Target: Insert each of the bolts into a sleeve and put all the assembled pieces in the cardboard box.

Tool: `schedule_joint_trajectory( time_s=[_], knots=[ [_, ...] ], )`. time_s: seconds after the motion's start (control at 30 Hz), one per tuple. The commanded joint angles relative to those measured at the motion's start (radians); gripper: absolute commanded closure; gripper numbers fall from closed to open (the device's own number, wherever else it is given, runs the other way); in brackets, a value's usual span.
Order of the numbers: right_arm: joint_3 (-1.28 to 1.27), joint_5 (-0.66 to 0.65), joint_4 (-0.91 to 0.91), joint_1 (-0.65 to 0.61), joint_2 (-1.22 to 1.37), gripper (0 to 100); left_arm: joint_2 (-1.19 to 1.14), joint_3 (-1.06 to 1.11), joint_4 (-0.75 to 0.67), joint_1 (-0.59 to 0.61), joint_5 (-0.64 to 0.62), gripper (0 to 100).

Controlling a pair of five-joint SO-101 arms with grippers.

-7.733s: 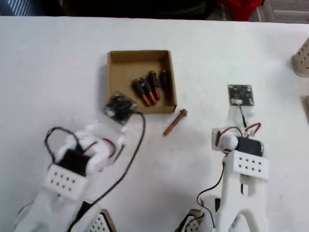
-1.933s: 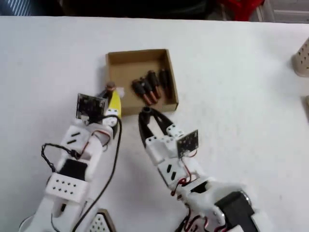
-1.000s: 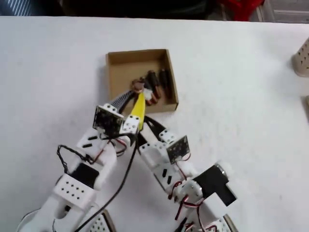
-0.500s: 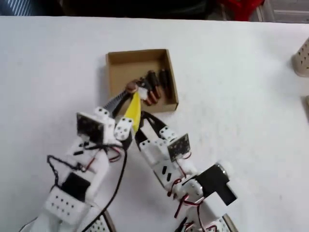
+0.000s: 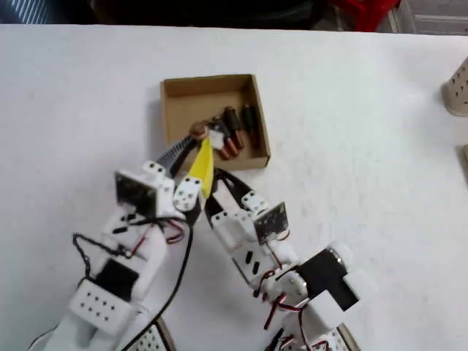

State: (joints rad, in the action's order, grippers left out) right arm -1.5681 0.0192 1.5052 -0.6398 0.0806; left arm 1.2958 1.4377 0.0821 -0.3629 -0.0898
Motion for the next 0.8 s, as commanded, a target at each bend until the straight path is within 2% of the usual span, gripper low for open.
schedule_joint_trajectory(
  time_s=[0.0,0.77],
  knots=[
    [0.028,-0.011,0.019,0.012,-0.004,98.2,-0.140,-0.087,-0.078,-0.028,-0.009,98],
    [0.029,-0.011,0.019,0.013,-0.004,98.2,-0.162,-0.078,-0.080,-0.056,-0.009,98]
  ],
)
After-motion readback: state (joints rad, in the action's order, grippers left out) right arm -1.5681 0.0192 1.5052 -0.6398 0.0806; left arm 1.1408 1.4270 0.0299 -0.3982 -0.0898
